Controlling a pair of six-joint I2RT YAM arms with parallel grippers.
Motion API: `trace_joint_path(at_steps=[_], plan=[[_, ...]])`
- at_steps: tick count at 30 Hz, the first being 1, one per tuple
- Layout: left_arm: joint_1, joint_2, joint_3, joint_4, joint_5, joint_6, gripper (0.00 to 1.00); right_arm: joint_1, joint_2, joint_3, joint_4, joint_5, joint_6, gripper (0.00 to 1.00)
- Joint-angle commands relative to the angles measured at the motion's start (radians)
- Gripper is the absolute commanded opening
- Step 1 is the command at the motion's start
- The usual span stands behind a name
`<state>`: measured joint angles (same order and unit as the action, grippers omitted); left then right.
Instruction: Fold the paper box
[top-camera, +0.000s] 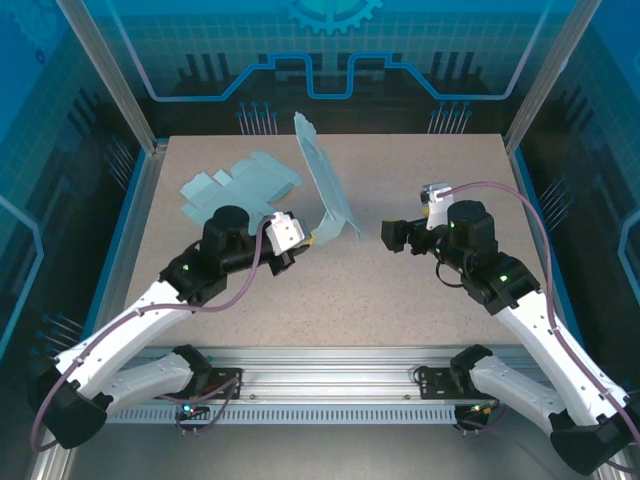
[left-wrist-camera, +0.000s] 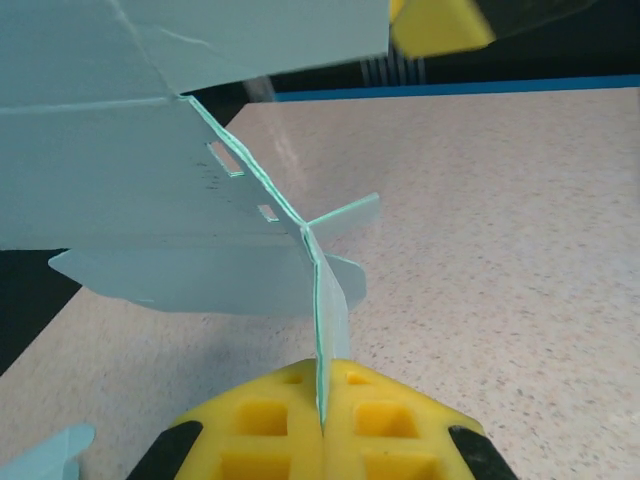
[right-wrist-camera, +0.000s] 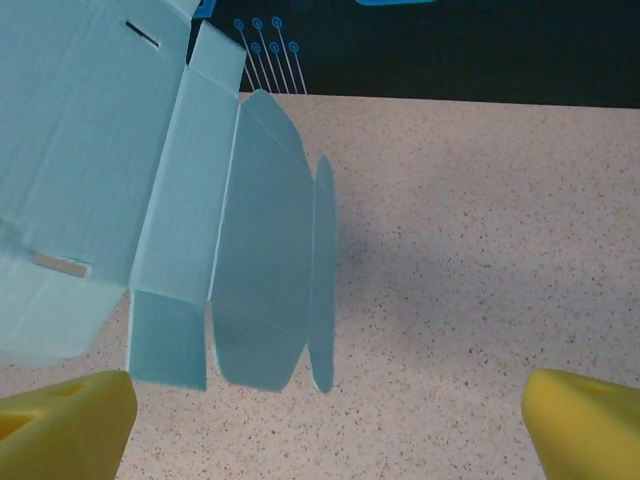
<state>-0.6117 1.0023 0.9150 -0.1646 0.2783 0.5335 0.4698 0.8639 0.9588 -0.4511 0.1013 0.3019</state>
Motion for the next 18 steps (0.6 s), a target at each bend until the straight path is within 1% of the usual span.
trace_joint_path(at_steps=[1,5,8,12,15,18], plan=[[0.026,0.052,0.137,-0.159,0.141,0.145,0.00,-0.013,-0.002,-0.011,0.006,0.010,-0.033,1.00],[0.030,0.127,0.239,-0.328,0.151,0.241,0.00,-0.013,-0.016,-0.027,0.014,0.017,-0.032,1.00],[0.035,0.162,0.293,-0.402,0.126,0.298,0.00,-0.013,-0.047,-0.047,0.032,0.032,-0.043,1.00],[0.054,0.188,0.337,-0.386,0.044,0.319,0.00,-0.013,-0.104,-0.074,0.063,0.057,-0.067,1.00],[0.065,0.191,0.348,-0.331,-0.014,0.314,0.00,-0.013,-0.144,-0.144,0.091,0.100,-0.078,1.00],[0.075,0.182,0.341,-0.299,-0.027,0.309,0.00,-0.013,-0.177,-0.181,0.091,0.162,-0.074,1.00]])
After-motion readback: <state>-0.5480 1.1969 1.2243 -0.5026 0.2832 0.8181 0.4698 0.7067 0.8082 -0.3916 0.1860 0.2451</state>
